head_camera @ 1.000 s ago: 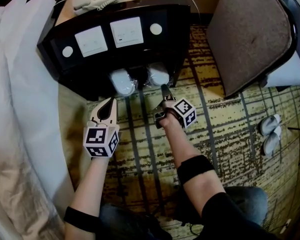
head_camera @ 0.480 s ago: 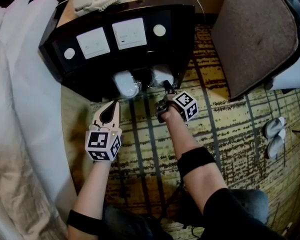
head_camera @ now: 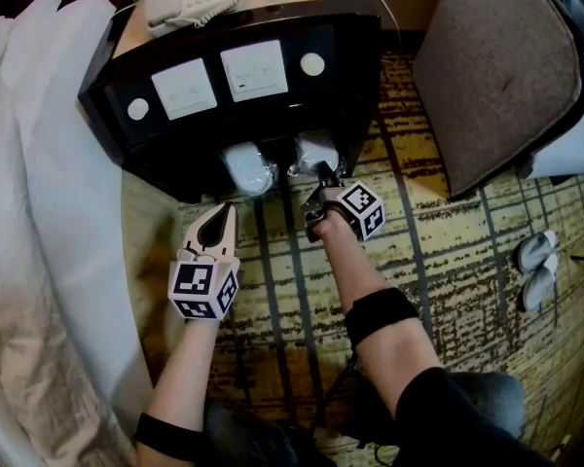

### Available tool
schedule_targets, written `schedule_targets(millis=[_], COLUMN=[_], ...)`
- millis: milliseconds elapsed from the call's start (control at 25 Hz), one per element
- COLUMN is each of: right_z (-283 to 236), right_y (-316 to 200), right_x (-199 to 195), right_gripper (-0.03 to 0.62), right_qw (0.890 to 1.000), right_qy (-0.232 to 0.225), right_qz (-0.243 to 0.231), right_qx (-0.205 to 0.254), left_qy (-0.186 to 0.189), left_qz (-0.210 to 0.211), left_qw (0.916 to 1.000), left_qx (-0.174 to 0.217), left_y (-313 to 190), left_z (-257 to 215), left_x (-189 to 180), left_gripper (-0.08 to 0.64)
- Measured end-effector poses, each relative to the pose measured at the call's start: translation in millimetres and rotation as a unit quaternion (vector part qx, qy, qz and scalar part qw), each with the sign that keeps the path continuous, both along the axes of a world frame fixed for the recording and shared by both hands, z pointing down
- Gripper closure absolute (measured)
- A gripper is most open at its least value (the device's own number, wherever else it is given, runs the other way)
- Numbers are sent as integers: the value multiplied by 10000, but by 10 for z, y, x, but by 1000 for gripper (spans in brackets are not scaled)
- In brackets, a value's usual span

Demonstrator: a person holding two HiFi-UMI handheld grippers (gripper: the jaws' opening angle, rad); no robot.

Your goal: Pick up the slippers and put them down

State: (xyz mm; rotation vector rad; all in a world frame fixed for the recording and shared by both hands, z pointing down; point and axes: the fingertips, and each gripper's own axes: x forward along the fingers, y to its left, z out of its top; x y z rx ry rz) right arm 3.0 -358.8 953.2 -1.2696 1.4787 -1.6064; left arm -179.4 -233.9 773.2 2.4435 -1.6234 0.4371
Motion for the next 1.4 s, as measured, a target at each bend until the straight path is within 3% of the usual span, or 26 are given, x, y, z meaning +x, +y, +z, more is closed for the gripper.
schedule_targets(millis=[520,840,1120,1400], right_z=[-261,-510,-765,-792], right_y=[325,880,1415,1943], right_x=[97,148,98,187], right_gripper=[477,479,479,479], right_qw=[9995,9983,9949,9955], right_qy=[-46,-224,-567,-376], right_qz=[88,129,230,167], right_qx=[312,519,806,857], left_qy=[-7,-280,-224,-223], left_qz=[44,473,493,561], left_qw=[10000,9984,9985,9982], left_qx=[35,120,93,24], left_y=[51,148,115,109], left_z=[9,68,181,269], left_x=[-39,12,-26,32], left_gripper=[558,558,559,559])
